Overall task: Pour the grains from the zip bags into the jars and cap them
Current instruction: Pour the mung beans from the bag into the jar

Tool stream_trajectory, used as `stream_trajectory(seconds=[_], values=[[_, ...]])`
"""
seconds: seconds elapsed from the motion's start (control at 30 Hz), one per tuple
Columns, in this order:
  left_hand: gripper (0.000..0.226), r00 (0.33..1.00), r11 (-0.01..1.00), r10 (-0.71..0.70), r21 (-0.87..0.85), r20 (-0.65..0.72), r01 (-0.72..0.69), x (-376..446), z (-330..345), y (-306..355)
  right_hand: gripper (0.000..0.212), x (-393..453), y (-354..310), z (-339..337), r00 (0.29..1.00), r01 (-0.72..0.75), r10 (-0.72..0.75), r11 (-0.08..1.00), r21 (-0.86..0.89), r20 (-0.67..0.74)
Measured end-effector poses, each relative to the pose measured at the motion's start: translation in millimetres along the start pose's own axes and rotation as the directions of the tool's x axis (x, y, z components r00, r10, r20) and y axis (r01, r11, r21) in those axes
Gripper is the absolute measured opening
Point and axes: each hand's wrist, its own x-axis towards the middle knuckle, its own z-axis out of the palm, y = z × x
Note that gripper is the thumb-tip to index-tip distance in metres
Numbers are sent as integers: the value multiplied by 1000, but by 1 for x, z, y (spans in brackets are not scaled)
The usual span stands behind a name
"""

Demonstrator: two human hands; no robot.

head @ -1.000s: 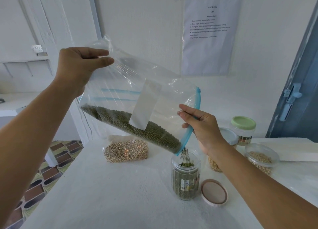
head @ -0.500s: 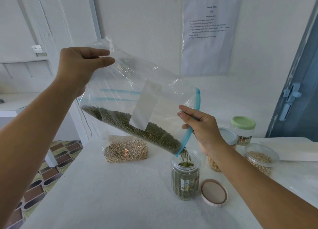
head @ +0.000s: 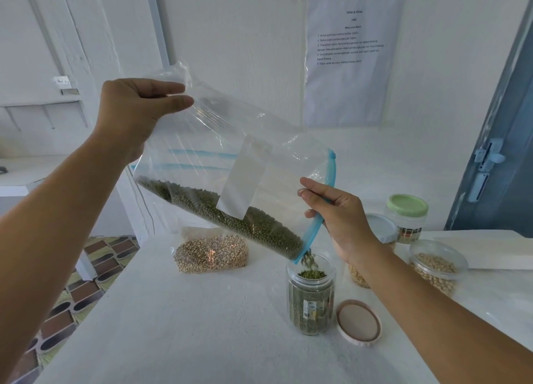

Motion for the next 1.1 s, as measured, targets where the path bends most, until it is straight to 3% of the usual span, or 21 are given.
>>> stream_trajectory(seconds=[1.1], values=[[33, 1000, 1000, -4, -9, 15, 4, 3, 0, -1, 23, 2, 3, -2, 1000, 15, -15, 1000, -8, -6]])
